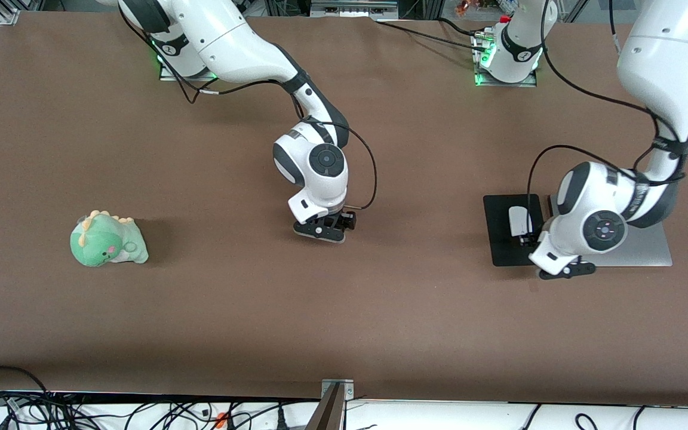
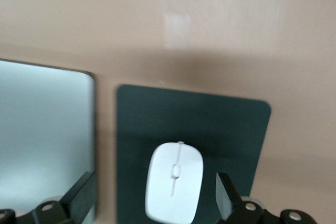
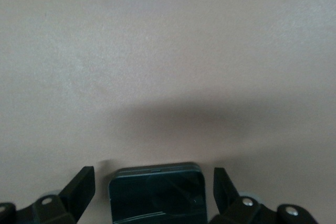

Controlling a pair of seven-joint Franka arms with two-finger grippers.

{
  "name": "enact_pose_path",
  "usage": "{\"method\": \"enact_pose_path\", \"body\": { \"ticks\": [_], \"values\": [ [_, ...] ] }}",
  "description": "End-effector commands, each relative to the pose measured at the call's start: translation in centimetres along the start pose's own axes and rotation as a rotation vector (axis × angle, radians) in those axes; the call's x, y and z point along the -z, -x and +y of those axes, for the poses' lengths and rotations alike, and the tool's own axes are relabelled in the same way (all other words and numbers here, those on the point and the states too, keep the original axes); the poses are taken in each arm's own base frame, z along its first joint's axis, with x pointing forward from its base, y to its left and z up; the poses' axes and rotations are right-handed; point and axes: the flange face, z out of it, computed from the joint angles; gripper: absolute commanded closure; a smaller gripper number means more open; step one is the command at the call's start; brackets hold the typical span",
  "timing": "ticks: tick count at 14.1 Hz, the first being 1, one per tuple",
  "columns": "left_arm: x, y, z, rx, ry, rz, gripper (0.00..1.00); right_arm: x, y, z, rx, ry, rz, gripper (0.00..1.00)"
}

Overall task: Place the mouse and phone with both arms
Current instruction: 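Release the mouse with the left gripper while the right gripper grasps the phone, then carry the black phone with the right gripper beside the green plush toy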

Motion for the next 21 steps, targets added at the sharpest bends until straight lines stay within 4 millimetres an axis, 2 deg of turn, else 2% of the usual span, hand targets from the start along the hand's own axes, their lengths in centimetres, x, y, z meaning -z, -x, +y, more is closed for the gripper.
{"method": "enact_pose_path", "body": {
  "ticks": [1,4,7,8,10,11,12,14,17,19,21],
  "values": [
    [8.8,-0.2,-2.1,0.029,-0.034,0.033,0.0,-0.6,0.4,-0.9,0.01,0.015,0.049,0.0],
    [15.0,0.6,-3.6,0.06,-0.044,0.084,0.0,-1.6,0.8,-1.1,0.002,0.01,0.056,0.0],
    [20.1,2.7,-4.4,0.078,-0.052,0.152,0.0,-1.6,0.8,-1.0,0.005,0.012,0.055,0.41],
    [21.6,3.6,-4.6,0.082,-0.056,0.169,0.0,-1.6,0.8,-1.1,0.013,0.01,0.053,0.47],
    [24.0,5.2,-5.1,0.09,-0.068,0.183,0.0,-1.5,0.6,-0.9,0.018,0.012,0.054,0.69],
    [25.1,5.9,-5.1,0.096,-0.051,0.19,0.0,-1.4,0.3,-0.7,0.016,0.014,0.05,0.76],
    [26.3,6.7,-5.0,0.101,-0.024,0.198,0.0,-1.2,0.1,-0.6,0.014,0.013,0.048,0.8],
    [28.0,8.1,-5.3,0.112,0.005,0.201,0.0,-0.9,-0.8,0.2,0.046,0.043,0.034,0.82],
    [30.1,10.0,-5.2,0.117,0.033,0.203,0.0,2.2,-4.8,1.9,0.096,0.086,-0.012,0.87],
    [31.1,10.9,-5.4,0.119,0.044,0.205,0.0,4.6,-8.2,4.5,0.136,0.06,-0.053,0.89],
    [31.7,11.8,-5.3,0.119,0.056,0.196,0.0,6.1,-11.0,7.4,0.187,0.039,-0.072,0.91]
  ]
}}
